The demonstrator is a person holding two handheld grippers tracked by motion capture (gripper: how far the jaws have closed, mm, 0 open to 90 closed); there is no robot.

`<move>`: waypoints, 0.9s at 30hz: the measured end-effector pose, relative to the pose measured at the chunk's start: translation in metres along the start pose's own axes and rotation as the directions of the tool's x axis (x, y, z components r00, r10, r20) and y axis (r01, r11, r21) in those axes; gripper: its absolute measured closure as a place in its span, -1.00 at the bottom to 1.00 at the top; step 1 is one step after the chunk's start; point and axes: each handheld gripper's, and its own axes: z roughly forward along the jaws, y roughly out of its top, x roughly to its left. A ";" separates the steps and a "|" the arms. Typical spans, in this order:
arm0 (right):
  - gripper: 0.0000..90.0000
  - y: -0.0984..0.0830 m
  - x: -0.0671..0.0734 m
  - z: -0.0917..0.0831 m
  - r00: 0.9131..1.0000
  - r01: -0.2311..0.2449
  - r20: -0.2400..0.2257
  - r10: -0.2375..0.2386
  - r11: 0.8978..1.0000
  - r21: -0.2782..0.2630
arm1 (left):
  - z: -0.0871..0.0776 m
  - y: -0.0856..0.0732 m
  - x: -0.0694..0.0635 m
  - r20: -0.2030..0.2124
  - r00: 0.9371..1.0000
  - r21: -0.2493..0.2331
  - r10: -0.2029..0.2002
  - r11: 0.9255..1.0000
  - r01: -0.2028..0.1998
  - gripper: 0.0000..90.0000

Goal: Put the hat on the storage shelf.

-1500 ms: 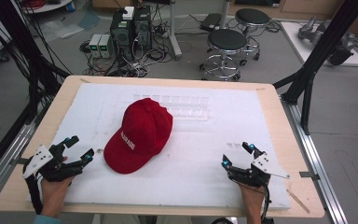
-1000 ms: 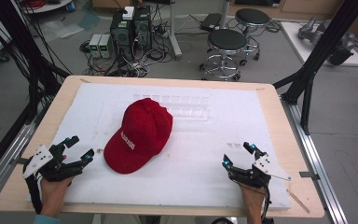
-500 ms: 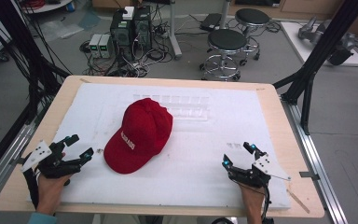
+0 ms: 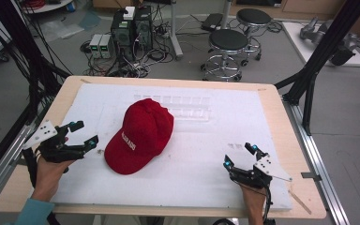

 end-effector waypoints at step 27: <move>-0.77 0.000 -0.001 -0.001 1.000 -0.006 0.015 0.006 1.000 -0.014 | 0.103 0.061 -0.042 0.077 0.989 0.336 0.123 0.931 -0.142 -0.73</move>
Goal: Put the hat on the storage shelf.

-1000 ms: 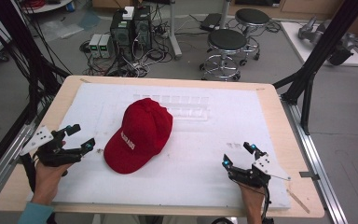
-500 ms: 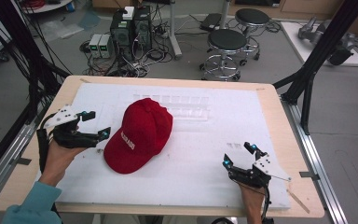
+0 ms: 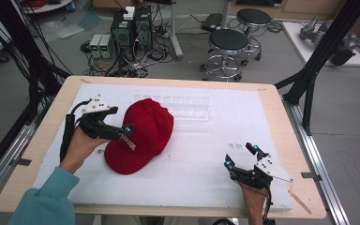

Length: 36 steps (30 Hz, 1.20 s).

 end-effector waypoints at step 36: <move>-0.77 -0.001 0.000 -0.001 1.000 -0.009 0.007 0.009 1.000 -0.013 | 0.057 -0.002 -0.009 -0.071 0.997 0.237 -0.014 0.971 0.030 -0.08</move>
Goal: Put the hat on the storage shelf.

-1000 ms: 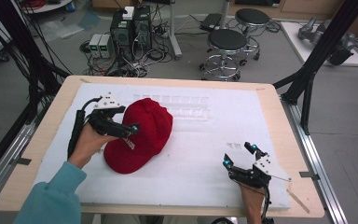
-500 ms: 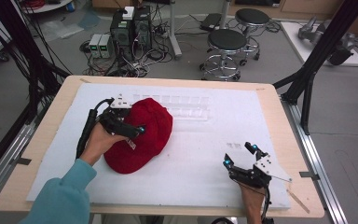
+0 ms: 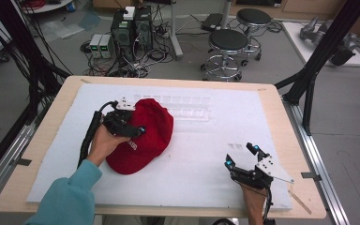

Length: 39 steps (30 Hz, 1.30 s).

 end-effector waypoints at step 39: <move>-0.77 0.001 0.002 0.001 1.000 0.008 0.017 -0.008 1.000 0.016 | -0.037 0.004 -0.001 0.150 0.987 -0.289 0.063 0.957 -0.017 0.93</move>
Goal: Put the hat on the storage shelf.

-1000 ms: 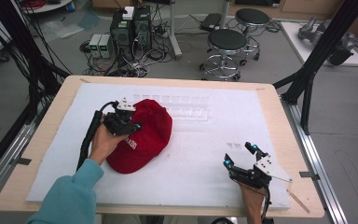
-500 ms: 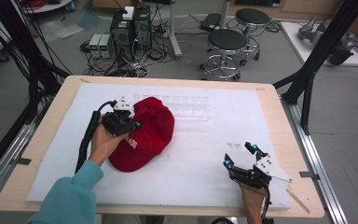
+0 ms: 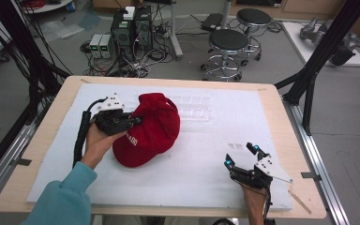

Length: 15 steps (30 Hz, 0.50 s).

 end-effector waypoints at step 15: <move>-0.77 0.036 0.027 0.008 0.995 0.017 -0.099 -0.022 0.999 -0.042 | -0.017 0.015 -0.003 0.070 0.996 -0.207 -0.060 0.976 0.073 0.93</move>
